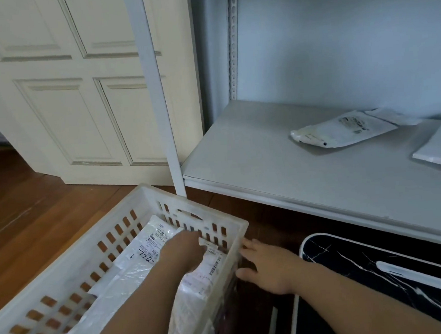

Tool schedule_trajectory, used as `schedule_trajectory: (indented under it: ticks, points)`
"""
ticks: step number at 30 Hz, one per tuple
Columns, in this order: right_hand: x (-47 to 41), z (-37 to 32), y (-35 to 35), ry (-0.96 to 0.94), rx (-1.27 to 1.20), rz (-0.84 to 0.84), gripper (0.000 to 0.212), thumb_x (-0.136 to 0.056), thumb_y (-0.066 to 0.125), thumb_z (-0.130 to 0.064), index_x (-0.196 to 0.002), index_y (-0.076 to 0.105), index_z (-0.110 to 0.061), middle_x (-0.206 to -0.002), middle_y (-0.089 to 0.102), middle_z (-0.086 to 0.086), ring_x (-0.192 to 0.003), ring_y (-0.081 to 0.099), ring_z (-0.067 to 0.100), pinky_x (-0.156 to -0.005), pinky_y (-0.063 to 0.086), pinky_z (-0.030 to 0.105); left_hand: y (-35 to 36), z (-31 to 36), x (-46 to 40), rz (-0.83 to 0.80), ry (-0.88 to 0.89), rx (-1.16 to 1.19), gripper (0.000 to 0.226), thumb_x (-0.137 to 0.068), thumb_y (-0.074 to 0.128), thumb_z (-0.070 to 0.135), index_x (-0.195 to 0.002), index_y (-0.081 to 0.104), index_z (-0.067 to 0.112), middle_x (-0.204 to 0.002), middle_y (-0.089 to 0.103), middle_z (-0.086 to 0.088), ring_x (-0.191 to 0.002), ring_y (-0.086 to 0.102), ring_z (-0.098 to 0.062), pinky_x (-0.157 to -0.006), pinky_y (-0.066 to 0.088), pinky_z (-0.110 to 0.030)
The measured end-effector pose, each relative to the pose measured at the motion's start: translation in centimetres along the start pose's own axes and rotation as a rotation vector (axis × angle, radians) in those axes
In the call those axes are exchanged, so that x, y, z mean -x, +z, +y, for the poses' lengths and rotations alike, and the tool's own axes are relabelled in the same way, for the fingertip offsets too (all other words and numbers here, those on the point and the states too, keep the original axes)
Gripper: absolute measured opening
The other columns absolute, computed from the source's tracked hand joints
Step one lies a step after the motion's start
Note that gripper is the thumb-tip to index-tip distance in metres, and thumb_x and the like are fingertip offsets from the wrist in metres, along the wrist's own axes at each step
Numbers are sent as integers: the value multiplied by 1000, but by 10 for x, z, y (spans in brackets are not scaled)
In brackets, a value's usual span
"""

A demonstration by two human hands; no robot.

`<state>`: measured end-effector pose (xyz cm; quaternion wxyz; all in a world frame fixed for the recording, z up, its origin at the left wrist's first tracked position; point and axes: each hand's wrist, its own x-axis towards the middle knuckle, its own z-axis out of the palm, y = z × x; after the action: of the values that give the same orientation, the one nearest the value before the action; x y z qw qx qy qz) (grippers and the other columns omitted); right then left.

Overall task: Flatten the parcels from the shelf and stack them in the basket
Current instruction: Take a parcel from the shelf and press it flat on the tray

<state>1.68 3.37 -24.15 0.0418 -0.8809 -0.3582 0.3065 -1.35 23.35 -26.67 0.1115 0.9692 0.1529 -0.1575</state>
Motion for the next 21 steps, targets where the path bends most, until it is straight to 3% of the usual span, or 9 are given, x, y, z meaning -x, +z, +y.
schedule_trajectory:
  ticks: [3, 6, 9, 14, 17, 21]
  points:
    - [35, 23, -30, 100, 109, 30, 63, -102, 28, -49, -152, 26, -11, -162, 10, 7, -149, 5, 21, -119, 11, 38, -40, 39, 4, 81, 66, -12, 40, -99, 45, 36, -132, 51, 15, -135, 54, -5, -123, 51, -23, -99, 42, -36]
    - [66, 61, -59, 208, 175, 341, 51, -101, 35, -48, -132, 54, -14, -142, 45, 8, -133, 38, 26, -107, 37, 41, -73, 94, 8, 155, 196, -100, 36, -98, 46, 37, -125, 55, 14, -129, 56, -7, -117, 52, -25, -95, 42, -36]
    - [97, 104, -85, 303, 242, 555, 42, -100, 38, -42, -121, 61, -14, -127, 53, 5, -122, 44, 24, -97, 43, 38, -88, 148, 5, 188, 323, -115, 43, -100, 42, 37, -137, 48, 16, -143, 43, -6, -131, 41, -24, -107, 33, -35]
    - [143, 169, -85, 511, 179, 371, 51, -98, 41, -45, -140, 45, -17, -150, 33, 6, -137, 32, 25, -108, 34, 36, -81, 223, -9, 195, 468, -142, 45, -99, 42, 38, -142, 42, 24, -162, -2, -1, -144, 21, -23, -111, 31, -37]
    - [148, 198, -73, 546, 153, 285, 46, -99, 40, -45, -133, 49, -16, -138, 42, 6, -128, 41, 25, -100, 38, 37, -76, 257, -24, 272, 518, -277, 44, -99, 37, 45, -140, 43, 30, -160, -18, -3, -147, -5, -28, -114, 25, -43]
    - [142, 219, -68, 557, 102, 210, 50, -99, 36, -51, -130, 48, -14, -130, 48, 10, -118, 48, 27, -94, 40, 38, -77, 285, -56, 281, 479, -424, 44, -99, 34, 49, -138, 45, 34, -157, -27, -6, -145, -19, -32, -119, 7, -49]
